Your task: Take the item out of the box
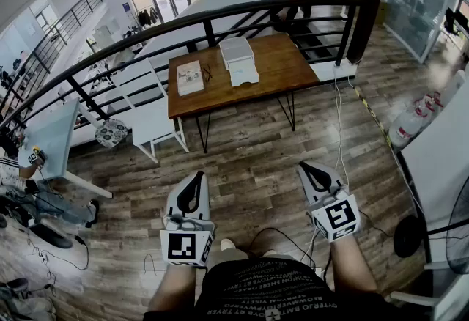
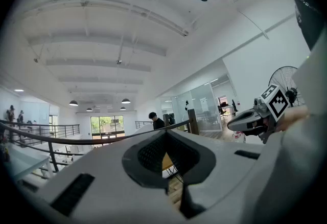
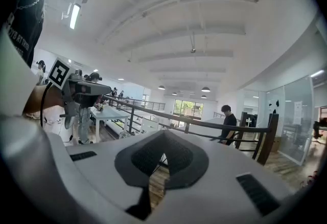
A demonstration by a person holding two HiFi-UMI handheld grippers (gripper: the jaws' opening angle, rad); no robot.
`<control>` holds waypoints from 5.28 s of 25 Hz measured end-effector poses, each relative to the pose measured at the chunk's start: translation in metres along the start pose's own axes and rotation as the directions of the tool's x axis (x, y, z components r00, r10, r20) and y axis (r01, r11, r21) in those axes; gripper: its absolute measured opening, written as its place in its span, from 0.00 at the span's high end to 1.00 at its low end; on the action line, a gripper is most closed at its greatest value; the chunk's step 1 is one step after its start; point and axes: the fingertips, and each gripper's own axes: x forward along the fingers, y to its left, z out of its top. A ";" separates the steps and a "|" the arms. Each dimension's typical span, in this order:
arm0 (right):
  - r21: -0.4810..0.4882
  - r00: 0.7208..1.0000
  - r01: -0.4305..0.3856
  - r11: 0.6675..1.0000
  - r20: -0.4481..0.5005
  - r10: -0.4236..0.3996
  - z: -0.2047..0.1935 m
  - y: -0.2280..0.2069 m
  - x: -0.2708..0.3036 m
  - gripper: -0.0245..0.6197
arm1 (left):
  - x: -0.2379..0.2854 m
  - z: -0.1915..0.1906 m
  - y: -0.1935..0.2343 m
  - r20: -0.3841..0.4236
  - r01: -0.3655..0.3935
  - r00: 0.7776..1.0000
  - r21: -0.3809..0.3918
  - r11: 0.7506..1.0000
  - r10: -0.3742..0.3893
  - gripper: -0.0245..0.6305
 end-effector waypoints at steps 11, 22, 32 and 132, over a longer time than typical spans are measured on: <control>0.042 1.000 0.002 0.999 0.018 -0.003 -0.003 -0.007 -0.004 0.97 | -0.006 -0.011 -0.006 -0.020 -0.020 1.000 -0.002 1.000 0.020 0.95; 0.070 0.999 -0.038 0.997 -0.025 0.040 -0.020 -0.010 0.030 0.79 | 0.024 -0.035 0.010 -0.054 -0.001 0.999 -0.025 1.000 0.000 0.95; 0.094 0.999 -0.006 0.996 -0.034 0.009 -0.020 -0.041 0.120 0.71 | 0.106 -0.050 0.069 -0.054 0.023 0.998 -0.033 0.999 -0.025 0.95; 0.086 0.977 -0.198 0.977 -0.058 0.203 -0.018 -0.279 0.474 0.73 | 0.504 -0.085 0.190 -0.101 -0.005 0.995 -0.063 0.998 -0.001 0.95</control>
